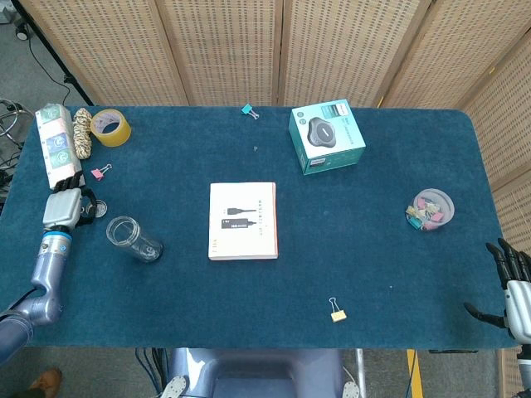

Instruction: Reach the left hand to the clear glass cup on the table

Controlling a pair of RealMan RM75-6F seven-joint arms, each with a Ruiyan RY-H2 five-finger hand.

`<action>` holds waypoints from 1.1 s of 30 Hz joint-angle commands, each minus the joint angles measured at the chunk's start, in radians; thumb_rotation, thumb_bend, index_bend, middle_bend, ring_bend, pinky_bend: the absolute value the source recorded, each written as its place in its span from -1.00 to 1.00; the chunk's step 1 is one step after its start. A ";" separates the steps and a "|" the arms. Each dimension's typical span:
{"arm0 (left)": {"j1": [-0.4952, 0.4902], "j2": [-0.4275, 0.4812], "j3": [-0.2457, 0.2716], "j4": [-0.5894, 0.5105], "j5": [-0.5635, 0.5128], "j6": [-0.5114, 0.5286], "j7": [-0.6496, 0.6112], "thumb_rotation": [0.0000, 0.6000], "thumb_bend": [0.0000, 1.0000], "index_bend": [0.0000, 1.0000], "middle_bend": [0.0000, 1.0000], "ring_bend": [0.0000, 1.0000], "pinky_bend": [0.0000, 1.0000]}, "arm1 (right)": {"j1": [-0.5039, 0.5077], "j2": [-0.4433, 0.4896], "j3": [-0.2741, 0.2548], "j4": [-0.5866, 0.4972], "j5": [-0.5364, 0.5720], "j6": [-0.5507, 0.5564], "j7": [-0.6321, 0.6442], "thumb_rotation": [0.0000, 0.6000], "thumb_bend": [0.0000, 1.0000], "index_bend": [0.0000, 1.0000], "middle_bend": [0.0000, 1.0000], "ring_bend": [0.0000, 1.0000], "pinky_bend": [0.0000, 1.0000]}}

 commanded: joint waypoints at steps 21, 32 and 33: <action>0.173 0.462 -0.027 -0.737 0.209 0.456 -0.043 1.00 -0.03 0.21 -1.00 -1.00 -1.00 | -0.005 0.009 -0.004 -0.016 -0.019 0.018 0.014 1.00 -1.00 -1.00 -1.00 -1.00 -1.00; 0.227 0.562 0.012 -0.912 0.327 0.579 -0.048 1.00 -0.03 0.21 -1.00 -1.00 -1.00 | -0.009 0.016 -0.004 -0.022 -0.023 0.026 0.026 1.00 -1.00 -1.00 -1.00 -1.00 -1.00; 0.226 0.562 0.015 -0.916 0.331 0.579 -0.054 1.00 -0.03 0.21 -1.00 -1.00 -1.00 | -0.009 0.017 -0.003 -0.023 -0.023 0.028 0.027 1.00 -1.00 -1.00 -1.00 -1.00 -1.00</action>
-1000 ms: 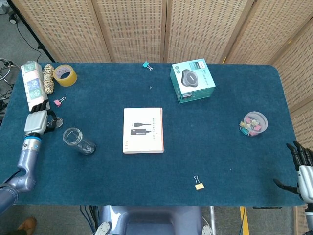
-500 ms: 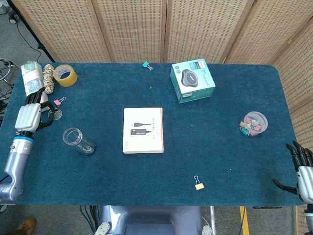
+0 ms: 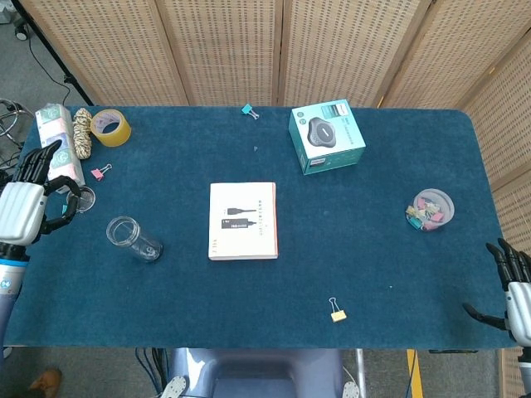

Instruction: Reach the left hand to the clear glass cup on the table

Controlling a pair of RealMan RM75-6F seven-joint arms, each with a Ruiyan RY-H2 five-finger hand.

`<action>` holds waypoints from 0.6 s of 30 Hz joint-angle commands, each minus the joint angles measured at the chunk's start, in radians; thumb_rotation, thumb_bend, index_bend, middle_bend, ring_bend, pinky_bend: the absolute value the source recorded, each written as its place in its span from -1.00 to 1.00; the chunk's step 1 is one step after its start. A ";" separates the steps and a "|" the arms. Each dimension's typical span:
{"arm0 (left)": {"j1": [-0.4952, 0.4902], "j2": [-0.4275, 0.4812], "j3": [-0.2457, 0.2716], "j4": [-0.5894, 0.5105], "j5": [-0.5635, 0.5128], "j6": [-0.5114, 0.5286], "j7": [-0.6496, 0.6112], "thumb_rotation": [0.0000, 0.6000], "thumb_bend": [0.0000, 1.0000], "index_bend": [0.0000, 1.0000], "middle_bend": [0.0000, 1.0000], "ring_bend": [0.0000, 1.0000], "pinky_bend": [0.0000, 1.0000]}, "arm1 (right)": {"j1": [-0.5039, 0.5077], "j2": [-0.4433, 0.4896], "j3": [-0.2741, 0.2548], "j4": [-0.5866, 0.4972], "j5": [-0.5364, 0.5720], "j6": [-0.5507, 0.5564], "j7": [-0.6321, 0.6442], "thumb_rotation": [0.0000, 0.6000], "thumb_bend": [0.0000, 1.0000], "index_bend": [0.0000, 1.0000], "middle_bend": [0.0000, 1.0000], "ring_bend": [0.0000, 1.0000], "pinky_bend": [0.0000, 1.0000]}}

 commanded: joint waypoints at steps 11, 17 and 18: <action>-0.012 -0.018 0.054 -0.048 0.073 -0.002 -0.021 1.00 -0.02 0.21 -1.00 -1.00 -1.00 | -0.007 0.012 0.004 -0.002 0.002 0.013 0.026 1.00 -1.00 -1.00 -1.00 -1.00 -1.00; -0.016 -0.043 0.070 -0.038 0.082 -0.002 -0.017 1.00 -0.03 0.21 -1.00 -1.00 -1.00 | -0.008 0.014 0.006 0.000 0.002 0.014 0.033 1.00 -1.00 -1.00 -1.00 -1.00 -1.00; -0.017 -0.047 0.073 -0.035 0.083 -0.002 -0.018 1.00 -0.03 0.21 -1.00 -1.00 -1.00 | -0.008 0.015 0.006 -0.001 0.003 0.014 0.033 1.00 -1.00 -1.00 -1.00 -1.00 -1.00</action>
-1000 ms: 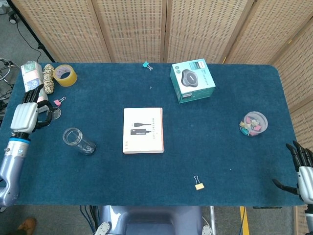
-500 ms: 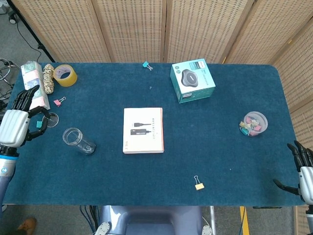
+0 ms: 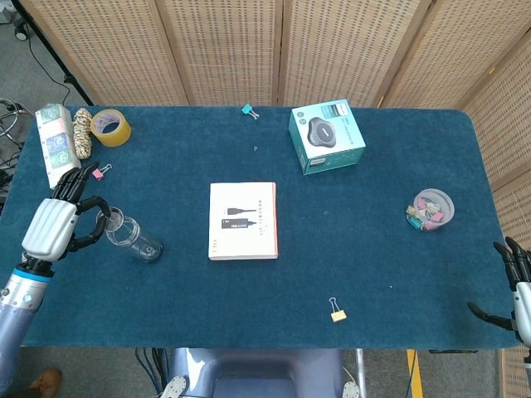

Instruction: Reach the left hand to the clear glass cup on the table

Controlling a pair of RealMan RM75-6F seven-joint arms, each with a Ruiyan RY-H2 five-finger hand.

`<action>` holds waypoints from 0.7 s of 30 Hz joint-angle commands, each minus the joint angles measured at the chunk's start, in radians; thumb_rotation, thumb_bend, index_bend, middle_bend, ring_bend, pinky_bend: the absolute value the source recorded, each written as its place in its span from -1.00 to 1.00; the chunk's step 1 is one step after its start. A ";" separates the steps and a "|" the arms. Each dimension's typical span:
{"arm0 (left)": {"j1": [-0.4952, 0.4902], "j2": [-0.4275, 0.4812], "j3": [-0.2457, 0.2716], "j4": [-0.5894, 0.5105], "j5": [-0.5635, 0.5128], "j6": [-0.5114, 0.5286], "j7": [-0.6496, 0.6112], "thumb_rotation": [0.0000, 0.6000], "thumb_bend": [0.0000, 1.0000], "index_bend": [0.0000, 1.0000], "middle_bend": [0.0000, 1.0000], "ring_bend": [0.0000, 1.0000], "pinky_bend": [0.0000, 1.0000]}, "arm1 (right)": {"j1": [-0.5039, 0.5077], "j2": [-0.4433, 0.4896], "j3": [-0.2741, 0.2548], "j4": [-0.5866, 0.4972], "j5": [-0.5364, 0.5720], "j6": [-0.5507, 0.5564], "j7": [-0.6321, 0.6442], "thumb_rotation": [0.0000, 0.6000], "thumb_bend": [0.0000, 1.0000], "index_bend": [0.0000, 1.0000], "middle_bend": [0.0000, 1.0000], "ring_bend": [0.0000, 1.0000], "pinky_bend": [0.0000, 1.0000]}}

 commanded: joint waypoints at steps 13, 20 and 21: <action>-0.012 -0.047 0.035 0.045 0.018 -0.011 -0.027 1.00 -0.03 0.21 -1.00 -1.00 -1.00 | -0.001 0.001 0.001 -0.001 0.002 0.001 0.001 1.00 -1.00 -1.00 -1.00 -1.00 -1.00; -0.015 -0.060 0.042 0.056 0.013 -0.014 -0.020 1.00 -0.03 0.21 -1.00 -1.00 -1.00 | -0.002 0.002 0.003 0.001 0.004 0.001 0.004 1.00 -1.00 -1.00 -1.00 -1.00 -1.00; -0.014 -0.061 0.044 0.059 0.011 -0.015 -0.023 1.00 -0.03 0.21 -1.00 -1.00 -1.00 | -0.002 0.002 0.003 0.001 0.004 0.001 0.004 1.00 -1.00 -1.00 -1.00 -1.00 -1.00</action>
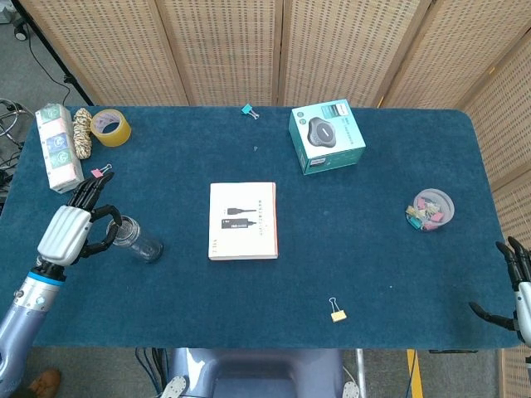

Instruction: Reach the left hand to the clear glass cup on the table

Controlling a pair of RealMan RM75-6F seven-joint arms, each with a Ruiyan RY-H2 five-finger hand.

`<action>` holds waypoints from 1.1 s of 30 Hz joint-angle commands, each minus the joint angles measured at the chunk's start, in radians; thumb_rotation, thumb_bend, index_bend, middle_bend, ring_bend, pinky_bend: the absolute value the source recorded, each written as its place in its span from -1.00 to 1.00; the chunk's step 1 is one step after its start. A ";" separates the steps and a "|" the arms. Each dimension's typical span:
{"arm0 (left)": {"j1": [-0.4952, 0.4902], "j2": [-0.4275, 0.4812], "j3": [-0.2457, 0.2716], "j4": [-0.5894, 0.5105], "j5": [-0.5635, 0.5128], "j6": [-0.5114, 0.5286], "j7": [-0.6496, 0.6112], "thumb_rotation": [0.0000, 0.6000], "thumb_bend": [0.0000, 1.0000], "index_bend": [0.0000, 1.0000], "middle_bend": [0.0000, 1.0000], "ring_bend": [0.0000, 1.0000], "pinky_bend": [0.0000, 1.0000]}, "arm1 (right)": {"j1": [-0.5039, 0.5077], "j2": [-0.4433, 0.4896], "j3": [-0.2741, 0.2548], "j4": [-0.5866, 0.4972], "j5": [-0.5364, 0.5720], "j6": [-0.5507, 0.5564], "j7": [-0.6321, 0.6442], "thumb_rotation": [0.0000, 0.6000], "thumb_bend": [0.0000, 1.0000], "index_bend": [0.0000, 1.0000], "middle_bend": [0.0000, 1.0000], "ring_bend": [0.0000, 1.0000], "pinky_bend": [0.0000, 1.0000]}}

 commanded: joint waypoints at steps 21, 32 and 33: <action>-0.004 -0.016 0.020 0.035 -0.012 -0.016 -0.008 1.00 -0.05 -0.12 -1.00 -1.00 -1.00 | -0.001 0.000 0.000 0.000 0.000 0.000 -0.002 1.00 -1.00 -1.00 -1.00 -1.00 -1.00; -0.003 0.003 0.031 0.021 -0.015 -0.027 0.013 1.00 -0.05 -0.65 -1.00 -1.00 -1.00 | -0.001 0.000 0.000 -0.001 -0.002 0.000 -0.002 1.00 -1.00 -1.00 -1.00 -1.00 -1.00; -0.002 0.005 0.031 0.020 -0.012 -0.024 0.009 1.00 -0.05 -0.67 -1.00 -1.00 -1.00 | -0.001 0.000 0.000 -0.001 -0.001 0.000 -0.001 1.00 -1.00 -1.00 -1.00 -1.00 -1.00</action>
